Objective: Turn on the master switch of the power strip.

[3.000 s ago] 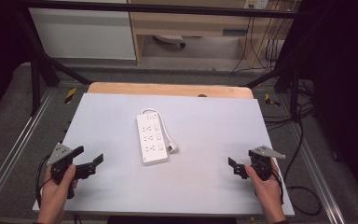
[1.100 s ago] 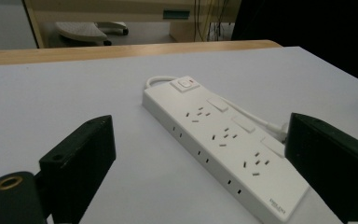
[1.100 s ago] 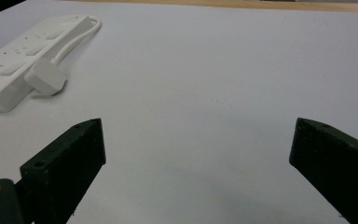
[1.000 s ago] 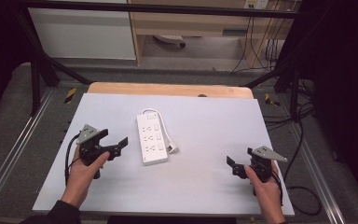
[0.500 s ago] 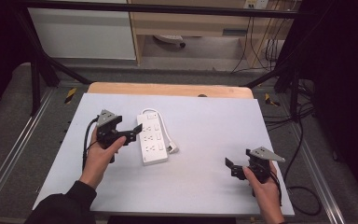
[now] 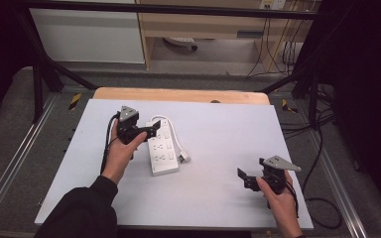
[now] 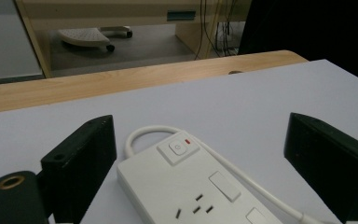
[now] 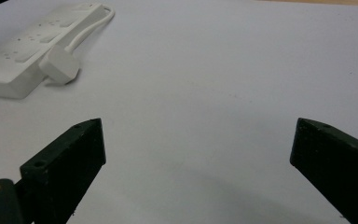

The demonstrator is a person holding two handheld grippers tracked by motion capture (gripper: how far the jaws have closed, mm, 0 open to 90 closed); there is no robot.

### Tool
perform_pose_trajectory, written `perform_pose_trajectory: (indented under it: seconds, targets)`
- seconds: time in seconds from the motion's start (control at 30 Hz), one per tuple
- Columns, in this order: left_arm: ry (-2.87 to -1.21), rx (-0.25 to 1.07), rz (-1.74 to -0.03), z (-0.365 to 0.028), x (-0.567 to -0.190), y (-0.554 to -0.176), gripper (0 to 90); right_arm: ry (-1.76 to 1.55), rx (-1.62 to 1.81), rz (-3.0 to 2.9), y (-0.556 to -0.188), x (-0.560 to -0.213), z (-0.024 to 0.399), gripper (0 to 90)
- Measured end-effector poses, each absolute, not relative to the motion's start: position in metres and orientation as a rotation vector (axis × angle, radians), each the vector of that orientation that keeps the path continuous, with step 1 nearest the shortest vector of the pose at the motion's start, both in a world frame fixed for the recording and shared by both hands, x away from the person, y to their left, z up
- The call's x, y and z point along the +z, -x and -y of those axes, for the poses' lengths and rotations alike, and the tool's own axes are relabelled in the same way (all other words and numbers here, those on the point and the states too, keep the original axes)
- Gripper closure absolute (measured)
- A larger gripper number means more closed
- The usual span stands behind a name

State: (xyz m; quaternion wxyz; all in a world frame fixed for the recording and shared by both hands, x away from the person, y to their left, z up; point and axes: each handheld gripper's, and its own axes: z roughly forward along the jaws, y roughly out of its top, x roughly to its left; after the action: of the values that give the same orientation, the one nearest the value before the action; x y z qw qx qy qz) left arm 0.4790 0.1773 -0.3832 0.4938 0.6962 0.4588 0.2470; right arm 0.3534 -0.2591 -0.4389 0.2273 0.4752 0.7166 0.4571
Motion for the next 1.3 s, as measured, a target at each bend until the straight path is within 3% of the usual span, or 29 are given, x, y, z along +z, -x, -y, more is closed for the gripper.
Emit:
perform_pose_trajectory:
  seconds: [0.27, 0.47, 1.3]
  targets:
    - [-1.736, 0.633, -1.146, -0.164, -0.395, -0.494, 11.4, -1.303, 1.260, -1.961, -0.349, -0.437, 0.259, 3.6]
    - [-1.758, 0.666, -1.154, -0.152, -0.395, -0.504, 7.8, -1.308, 1.257, -1.965, -0.349, -0.438, 0.259, 3.5]
    - [-1.811, 0.646, -1.213, -0.147, -0.399, -0.535, 9.5, -1.316, 1.273, -1.971, -0.350, -0.438, 0.261, 3.5]
